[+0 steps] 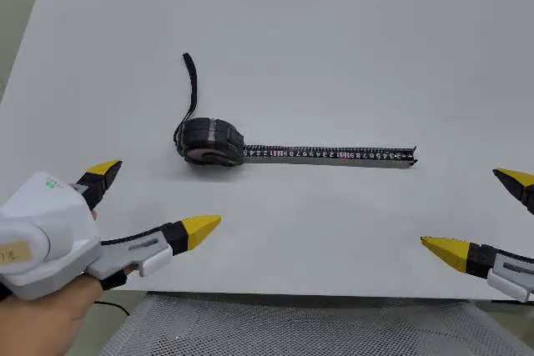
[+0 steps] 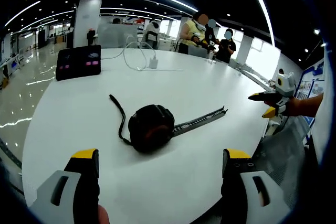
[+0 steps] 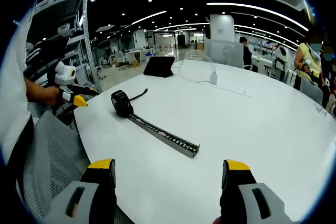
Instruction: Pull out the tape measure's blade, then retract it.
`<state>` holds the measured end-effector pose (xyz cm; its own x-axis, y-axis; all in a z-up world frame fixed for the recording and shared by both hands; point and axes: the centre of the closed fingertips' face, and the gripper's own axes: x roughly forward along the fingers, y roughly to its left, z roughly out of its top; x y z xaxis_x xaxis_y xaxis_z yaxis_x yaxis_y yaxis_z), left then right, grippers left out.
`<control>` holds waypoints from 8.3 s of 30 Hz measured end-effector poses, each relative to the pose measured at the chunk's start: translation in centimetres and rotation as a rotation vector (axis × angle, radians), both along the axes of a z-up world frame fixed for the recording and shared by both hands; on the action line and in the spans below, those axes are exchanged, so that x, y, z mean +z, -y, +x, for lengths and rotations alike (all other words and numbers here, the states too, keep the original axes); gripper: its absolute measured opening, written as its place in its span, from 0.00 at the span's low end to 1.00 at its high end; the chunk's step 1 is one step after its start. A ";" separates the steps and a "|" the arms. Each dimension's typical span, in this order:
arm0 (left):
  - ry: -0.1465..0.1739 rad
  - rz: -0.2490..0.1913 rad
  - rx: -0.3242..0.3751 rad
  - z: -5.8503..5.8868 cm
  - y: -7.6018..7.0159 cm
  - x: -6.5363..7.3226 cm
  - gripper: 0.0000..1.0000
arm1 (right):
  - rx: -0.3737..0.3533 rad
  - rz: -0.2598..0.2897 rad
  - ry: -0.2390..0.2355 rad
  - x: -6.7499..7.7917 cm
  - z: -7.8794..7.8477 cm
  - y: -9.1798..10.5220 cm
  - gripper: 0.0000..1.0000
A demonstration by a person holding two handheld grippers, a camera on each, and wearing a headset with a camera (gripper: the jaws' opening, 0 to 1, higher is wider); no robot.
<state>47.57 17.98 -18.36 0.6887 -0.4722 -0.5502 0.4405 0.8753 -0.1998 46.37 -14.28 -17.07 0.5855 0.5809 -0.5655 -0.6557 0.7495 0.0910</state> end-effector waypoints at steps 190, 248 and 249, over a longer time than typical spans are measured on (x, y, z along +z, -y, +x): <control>-0.117 -0.013 0.399 7.8 2.2 -5.5 0.57 | 0.757 -0.484 -0.167 -9.2 7.7 -2.2 0.10; -0.126 -0.071 0.411 7.8 2.1 -5.5 0.57 | 0.768 -0.389 -0.155 -8.7 8.1 -7.6 0.09; -0.126 -0.072 0.412 7.8 2.1 -5.5 0.57 | 0.770 -0.389 -0.155 -8.8 8.1 -7.8 0.09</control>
<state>55.35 15.87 -23.88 0.7571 -0.2127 -0.6177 0.0261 0.9546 -0.2967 54.48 -6.52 -25.82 0.0100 0.5326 -0.8463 -0.9936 0.1005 0.0516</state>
